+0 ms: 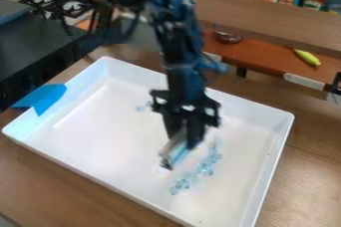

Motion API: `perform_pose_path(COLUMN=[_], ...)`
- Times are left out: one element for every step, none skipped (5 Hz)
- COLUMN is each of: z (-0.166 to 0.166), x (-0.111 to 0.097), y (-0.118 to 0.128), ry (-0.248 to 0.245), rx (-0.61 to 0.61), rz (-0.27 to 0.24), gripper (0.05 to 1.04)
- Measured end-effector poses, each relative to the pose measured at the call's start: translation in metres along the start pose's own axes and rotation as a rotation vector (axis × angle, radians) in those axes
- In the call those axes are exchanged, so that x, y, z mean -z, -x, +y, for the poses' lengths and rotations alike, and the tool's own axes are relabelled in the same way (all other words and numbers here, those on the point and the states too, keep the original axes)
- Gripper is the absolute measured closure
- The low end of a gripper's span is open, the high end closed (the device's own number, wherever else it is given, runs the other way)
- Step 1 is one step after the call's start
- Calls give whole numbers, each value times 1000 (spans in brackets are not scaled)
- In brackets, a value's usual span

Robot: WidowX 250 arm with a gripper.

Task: Sweep into pile

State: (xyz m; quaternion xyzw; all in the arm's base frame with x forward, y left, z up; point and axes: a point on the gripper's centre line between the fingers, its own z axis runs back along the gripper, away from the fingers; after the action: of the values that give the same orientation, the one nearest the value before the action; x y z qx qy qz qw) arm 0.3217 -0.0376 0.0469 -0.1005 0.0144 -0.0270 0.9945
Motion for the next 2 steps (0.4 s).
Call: perform_pose_path(z=[49,93], x=[-21,-17], y=[-9,-16], ry=[-54,-103], rx=[-45,-35], rz=[-35,0], gripper=[701,701])
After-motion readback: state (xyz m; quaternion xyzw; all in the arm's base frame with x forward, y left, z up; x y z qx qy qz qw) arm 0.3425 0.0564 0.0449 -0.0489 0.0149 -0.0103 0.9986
